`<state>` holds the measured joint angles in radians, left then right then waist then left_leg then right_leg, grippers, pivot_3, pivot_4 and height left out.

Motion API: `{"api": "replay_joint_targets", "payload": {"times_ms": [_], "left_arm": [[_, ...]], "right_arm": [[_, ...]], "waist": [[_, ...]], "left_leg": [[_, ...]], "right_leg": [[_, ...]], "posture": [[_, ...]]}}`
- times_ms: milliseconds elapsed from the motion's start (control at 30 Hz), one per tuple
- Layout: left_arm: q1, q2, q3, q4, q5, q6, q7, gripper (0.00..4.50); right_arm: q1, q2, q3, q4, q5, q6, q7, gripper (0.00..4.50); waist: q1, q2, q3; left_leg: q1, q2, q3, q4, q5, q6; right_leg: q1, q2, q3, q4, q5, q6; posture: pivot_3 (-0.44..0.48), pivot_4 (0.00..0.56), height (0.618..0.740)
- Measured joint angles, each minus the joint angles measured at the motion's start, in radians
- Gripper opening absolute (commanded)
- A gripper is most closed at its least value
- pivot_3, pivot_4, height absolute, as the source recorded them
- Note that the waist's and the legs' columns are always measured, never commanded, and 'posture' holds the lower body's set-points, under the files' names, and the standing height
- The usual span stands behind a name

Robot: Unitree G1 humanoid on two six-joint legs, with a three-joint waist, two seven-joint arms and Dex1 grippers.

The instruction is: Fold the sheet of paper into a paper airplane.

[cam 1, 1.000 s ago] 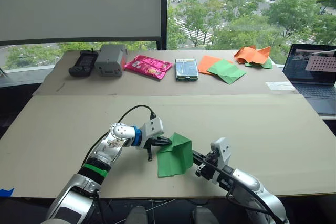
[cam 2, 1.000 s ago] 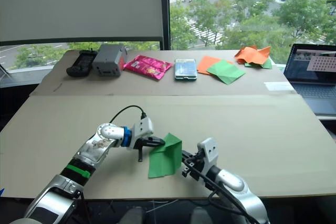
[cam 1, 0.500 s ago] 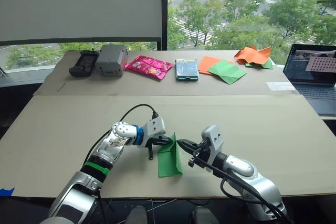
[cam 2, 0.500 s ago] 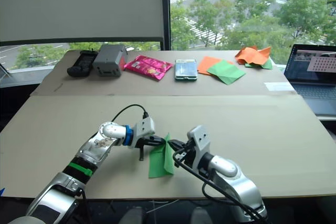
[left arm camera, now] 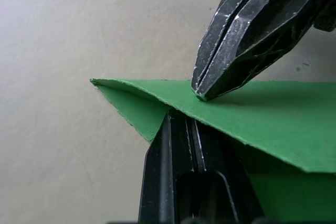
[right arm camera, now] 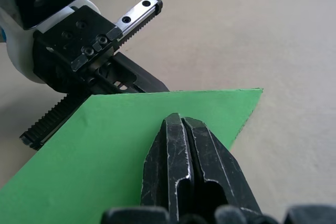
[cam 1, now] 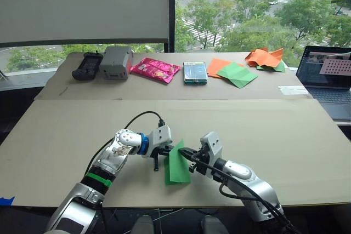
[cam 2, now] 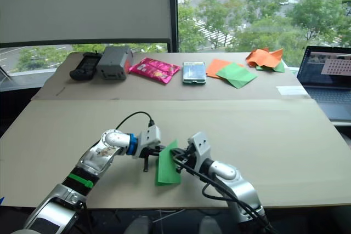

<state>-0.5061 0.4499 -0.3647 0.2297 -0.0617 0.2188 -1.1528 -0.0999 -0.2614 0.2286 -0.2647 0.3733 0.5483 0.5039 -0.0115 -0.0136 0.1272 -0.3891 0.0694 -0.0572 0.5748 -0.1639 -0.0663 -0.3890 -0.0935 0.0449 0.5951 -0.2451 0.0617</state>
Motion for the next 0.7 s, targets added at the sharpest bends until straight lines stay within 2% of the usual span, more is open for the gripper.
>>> {"api": "replay_joint_targets", "payload": {"times_ms": [300,700], "left_arm": [[0.001,-0.02,0.0,0.0,-0.019,0.025,-0.006,0.04],[-0.005,-0.042,-0.009,0.029,-0.016,0.004,0.0,0.04]], "right_arm": [[0.01,-0.012,-0.04,0.001,0.0,0.0,0.016,0.0],[0.04,-0.026,-0.024,-0.011,-0.004,0.002,0.019,0.0]], "waist": [[0.0,0.0,0.0],[-0.001,0.0,0.0]], "left_leg": [[0.0,0.0,0.0,0.0,0.0,0.0],[0.0,0.0,0.0,0.0,0.0,0.0]], "right_leg": [[0.0,0.0,0.0,0.0,0.0,0.0],[0.0,0.0,0.0,0.0,0.0,0.0]], "posture": [[0.0,0.15,0.718],[0.0,0.15,0.718]]}}
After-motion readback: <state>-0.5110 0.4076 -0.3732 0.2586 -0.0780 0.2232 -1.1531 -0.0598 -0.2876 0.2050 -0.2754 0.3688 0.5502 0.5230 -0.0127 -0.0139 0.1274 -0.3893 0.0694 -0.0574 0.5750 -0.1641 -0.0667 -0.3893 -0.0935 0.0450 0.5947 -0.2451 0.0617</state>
